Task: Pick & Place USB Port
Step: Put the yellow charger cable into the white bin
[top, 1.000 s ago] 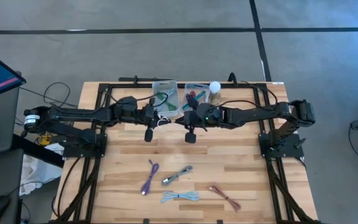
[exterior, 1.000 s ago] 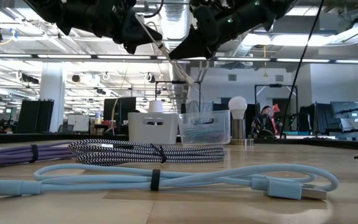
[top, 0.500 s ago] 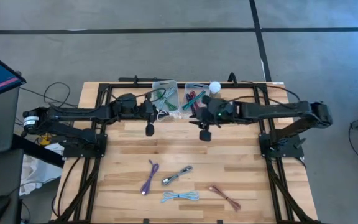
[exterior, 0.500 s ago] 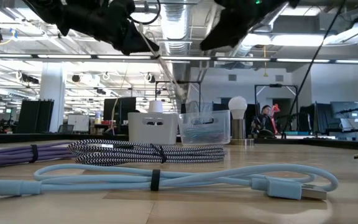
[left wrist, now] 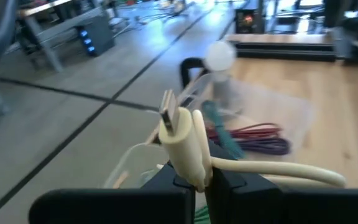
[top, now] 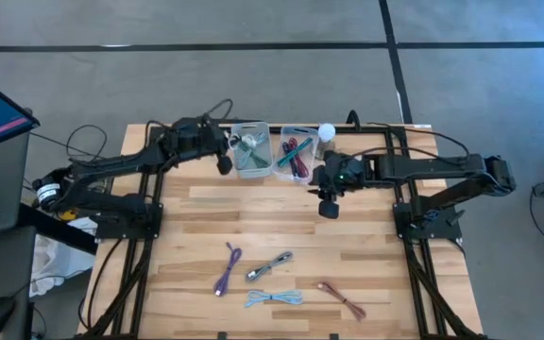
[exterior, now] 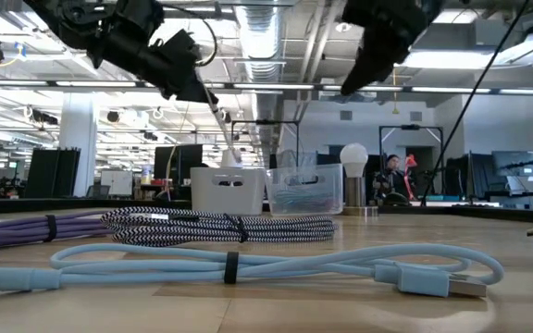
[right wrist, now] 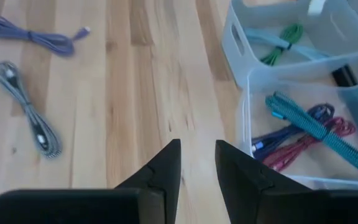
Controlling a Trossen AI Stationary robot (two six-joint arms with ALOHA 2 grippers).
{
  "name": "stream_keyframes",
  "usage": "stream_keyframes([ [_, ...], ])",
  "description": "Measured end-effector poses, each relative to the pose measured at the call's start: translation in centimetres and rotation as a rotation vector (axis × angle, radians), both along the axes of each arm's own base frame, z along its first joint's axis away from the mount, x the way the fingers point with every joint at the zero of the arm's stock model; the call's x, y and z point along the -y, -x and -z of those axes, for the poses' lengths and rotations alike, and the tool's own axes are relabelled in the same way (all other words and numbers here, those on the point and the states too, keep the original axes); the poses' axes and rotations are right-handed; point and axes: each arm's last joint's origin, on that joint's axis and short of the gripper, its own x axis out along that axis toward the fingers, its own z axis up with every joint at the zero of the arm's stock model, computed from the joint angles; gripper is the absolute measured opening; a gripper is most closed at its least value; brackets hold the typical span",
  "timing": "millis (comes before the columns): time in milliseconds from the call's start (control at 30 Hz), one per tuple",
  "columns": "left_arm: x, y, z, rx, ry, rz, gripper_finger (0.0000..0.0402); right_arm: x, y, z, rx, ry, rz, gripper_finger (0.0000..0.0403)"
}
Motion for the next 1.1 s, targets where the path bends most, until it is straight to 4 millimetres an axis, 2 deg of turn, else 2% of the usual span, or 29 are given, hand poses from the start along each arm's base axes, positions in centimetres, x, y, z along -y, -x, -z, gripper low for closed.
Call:
stream_keyframes([
  [133, -1.3, 0.9, 0.2, -0.008, 0.037, -0.057, 0.0010, 0.1, 0.3, 1.2, -0.029, 0.007, 0.031, 0.0092],
  [367, -2.2, 1.3, 0.7, 0.023, 0.138, -0.017, 0.0010, 0.2, 0.4, 2.2, -0.026, 0.033, 0.069, 0.0092],
  [733, -3.5, -0.6, 4.9, -0.077, 0.316, 0.021, 0.0010, 0.2, 0.3, 2.3, -0.014, 0.034, 0.070, 0.0092],
  [900, -3.9, -1.4, 4.6, -0.043, 0.368, 0.069, 0.0010, 0.2, 0.3, 2.3, -0.014, 0.033, 0.070, 0.0092],
  [1100, -3.7, -1.8, 3.5, 0.033, 0.462, 0.200, 0.0010, 0.2, 0.3, 2.3, -0.008, 0.034, 0.070, 0.0092],
])
